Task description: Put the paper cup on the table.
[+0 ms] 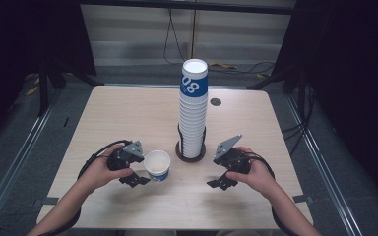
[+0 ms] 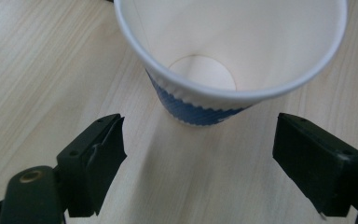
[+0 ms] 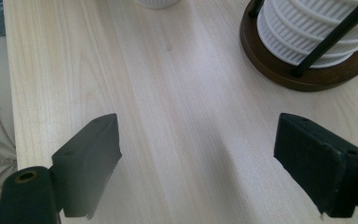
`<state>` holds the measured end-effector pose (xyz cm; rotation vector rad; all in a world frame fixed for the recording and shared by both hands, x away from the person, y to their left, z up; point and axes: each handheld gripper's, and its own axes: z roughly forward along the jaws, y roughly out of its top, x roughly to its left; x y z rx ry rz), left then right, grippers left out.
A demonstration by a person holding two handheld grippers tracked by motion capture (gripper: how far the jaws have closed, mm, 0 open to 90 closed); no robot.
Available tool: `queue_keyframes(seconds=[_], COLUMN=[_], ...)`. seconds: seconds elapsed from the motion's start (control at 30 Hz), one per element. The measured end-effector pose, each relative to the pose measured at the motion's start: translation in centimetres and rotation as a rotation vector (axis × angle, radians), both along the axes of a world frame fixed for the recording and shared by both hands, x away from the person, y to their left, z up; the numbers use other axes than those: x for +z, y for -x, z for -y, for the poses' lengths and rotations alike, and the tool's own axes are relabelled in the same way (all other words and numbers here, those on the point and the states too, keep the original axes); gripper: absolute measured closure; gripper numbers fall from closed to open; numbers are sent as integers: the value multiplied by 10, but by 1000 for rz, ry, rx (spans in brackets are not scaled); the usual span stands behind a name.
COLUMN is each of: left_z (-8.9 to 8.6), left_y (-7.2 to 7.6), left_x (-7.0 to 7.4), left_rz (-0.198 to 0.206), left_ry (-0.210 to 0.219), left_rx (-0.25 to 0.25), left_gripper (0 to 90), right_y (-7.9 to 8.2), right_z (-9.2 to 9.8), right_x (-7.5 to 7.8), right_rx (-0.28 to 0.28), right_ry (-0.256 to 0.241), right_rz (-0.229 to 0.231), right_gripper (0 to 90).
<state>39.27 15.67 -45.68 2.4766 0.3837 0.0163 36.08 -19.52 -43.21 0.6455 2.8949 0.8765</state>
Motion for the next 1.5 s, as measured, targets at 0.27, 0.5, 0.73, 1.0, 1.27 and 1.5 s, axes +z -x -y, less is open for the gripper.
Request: queue_keyframes(seconds=[0.27, 0.5, 0.73, 1.0, 1.27, 1.5], left_z=[-13, -30, -46, -58, -68, -74], left_y=[3, 6, 10, 11, 11, 13], left_x=[-5, -11, -20, -27, -33, -38], left_rz=[-3, -3, -21, -10, 3, 10], left_ry=[12, 16, 34, 40, 28, 30], left_rx=[32, 59, 114, 144, 166, 182], left_gripper=[165, 164, 164, 164, 164, 164], right_y=[1, 3, 7, 15, 21, 25], right_z=[2, 10, 22, 41, 64, 83], right_x=[-1, -5, -13, -26, -33, -42], right_rx=[-2, -21, -46, -93, -161, -198], right_ry=[-8, -35, -44, -73, -86, -86], right_rz=[4, 7, 6, -1, 16, 51], right_gripper=[136, 136, 137, 137, 137, 137])
